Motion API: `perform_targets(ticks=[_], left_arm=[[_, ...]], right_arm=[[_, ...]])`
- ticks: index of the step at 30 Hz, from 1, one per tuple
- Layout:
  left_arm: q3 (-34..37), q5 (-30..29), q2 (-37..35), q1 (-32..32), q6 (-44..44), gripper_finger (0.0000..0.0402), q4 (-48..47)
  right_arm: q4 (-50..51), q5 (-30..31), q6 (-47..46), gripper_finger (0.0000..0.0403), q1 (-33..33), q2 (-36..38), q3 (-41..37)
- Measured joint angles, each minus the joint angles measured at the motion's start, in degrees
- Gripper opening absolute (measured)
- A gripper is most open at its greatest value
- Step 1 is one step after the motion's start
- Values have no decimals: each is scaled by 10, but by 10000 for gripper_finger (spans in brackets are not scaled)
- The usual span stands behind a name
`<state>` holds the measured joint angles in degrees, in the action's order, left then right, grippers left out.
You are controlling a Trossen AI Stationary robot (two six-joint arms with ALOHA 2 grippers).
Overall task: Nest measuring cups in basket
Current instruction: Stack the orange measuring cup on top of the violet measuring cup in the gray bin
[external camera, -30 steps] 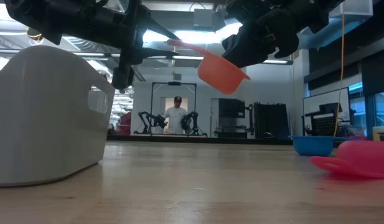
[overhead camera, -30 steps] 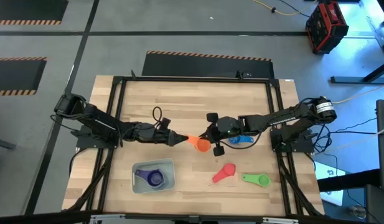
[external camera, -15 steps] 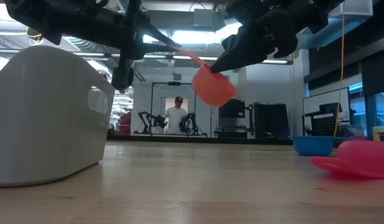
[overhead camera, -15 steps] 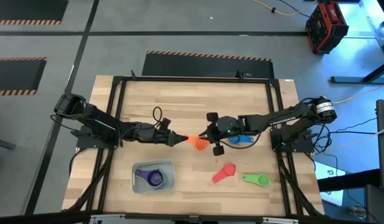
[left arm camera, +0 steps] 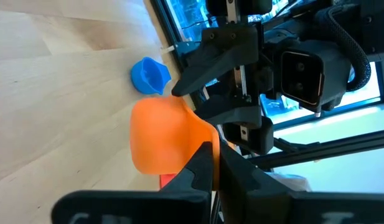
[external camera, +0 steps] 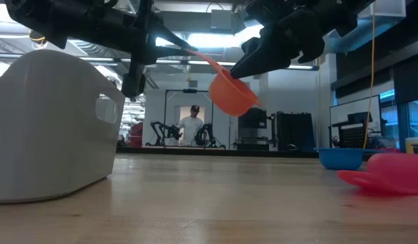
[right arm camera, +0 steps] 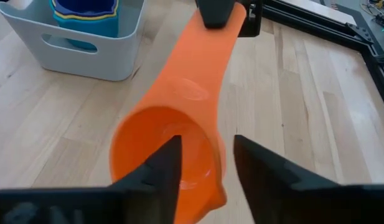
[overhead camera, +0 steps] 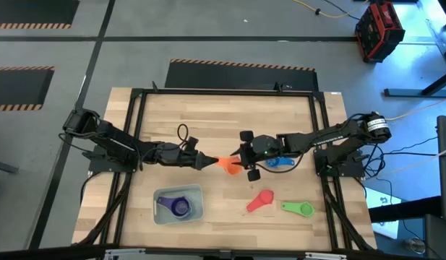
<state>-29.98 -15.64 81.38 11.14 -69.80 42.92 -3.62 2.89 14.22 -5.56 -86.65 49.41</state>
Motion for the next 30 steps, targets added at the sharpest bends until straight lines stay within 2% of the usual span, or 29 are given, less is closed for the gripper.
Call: perform_targets(ticks=[4, 9, 14, 21, 27, 30], left_arm=[[0, 0, 0, 0, 12, 1, 0], [0, -3, 0, 0, 14, 1, 0], [0, 1, 0, 1, 14, 1, 2], [1, 5, -4, 12, 9, 1, 19], [0, 29, -21, 31, -38, 0, 80], [1, 29, -41, 49, -64, 0, 68]], right_arm=[[0, 2, -2, 205, 0, 0, 0], [1, 4, 1, 234, 0, 1, 0], [29, 4, 19, 236, 0, 39, 0], [112, 5, 14, 229, 0, 142, 0], [179, 5, 14, 233, 0, 217, 0], [196, 5, 14, 228, 0, 239, 0]])
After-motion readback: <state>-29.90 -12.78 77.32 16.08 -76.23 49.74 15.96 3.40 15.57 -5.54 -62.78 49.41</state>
